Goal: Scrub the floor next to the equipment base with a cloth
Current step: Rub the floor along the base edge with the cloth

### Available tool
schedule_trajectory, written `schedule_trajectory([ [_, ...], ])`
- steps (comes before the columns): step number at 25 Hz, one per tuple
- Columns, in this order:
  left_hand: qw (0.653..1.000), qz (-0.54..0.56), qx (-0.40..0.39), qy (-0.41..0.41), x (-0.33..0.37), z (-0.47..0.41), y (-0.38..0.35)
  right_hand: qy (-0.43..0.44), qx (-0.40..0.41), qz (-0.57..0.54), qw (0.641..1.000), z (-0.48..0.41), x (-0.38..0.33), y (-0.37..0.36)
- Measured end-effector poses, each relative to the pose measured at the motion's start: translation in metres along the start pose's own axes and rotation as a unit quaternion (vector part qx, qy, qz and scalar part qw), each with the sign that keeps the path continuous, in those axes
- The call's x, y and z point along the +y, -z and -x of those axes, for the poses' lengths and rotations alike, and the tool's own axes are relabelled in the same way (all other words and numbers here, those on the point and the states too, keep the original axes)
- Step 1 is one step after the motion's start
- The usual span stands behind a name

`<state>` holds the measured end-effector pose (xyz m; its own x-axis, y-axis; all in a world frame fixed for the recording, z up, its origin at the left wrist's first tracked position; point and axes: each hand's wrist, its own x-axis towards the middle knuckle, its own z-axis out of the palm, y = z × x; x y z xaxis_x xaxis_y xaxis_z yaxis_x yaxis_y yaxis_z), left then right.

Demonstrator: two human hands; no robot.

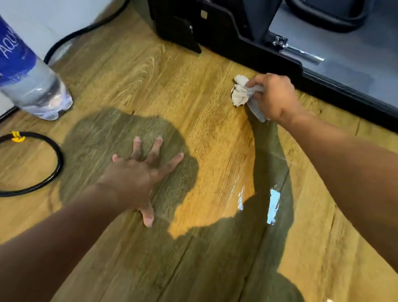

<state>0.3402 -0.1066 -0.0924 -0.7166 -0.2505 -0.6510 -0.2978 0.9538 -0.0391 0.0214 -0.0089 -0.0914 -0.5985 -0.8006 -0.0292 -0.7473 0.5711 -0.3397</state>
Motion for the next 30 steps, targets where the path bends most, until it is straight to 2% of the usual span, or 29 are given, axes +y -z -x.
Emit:
schedule_trajectory([
  [2, 1.0, 0.005, -0.011, 0.003, 0.002, 0.001, 0.003, -0.009, 0.031, 0.011, 0.999, 0.0, -0.01, -0.009],
  [5, 1.0, 0.003, -0.014, 0.002, 0.003, 0.002, 0.004, 0.055, 0.018, -0.016, 0.998, 0.015, -0.009, -0.013],
  [10, 1.0, 0.0, -0.026, 0.008, 0.004, 0.004, 0.008, -0.064, 0.042, -0.017, 0.997, -0.029, 0.019, 0.006],
  [13, 0.999, 0.01, -0.035, 0.011, 0.004, 0.004, 0.009, -0.019, 0.04, 0.027, 0.999, -0.024, 0.004, -0.007],
  [17, 0.999, 0.016, -0.032, 0.017, 0.004, 0.005, 0.008, 0.088, -0.009, -0.029, 0.996, 0.002, -0.011, -0.017],
  [22, 0.999, 0.022, -0.035, 0.021, 0.004, 0.004, 0.01, 0.006, 0.035, -0.098, 0.995, 0.023, -0.039, -0.029],
  [26, 0.999, 0.017, -0.041, 0.028, 0.006, 0.005, 0.011, 0.145, -0.046, -0.061, 0.986, 0.07, -0.071, -0.041],
  [27, 0.999, 0.019, -0.041, 0.027, 0.006, 0.005, 0.011, 0.147, -0.05, -0.056, 0.986, 0.069, -0.068, -0.037],
  [30, 0.999, 0.019, -0.036, 0.029, 0.005, 0.004, 0.01, 0.073, -0.025, -0.052, 0.996, 0.058, -0.062, -0.028],
])
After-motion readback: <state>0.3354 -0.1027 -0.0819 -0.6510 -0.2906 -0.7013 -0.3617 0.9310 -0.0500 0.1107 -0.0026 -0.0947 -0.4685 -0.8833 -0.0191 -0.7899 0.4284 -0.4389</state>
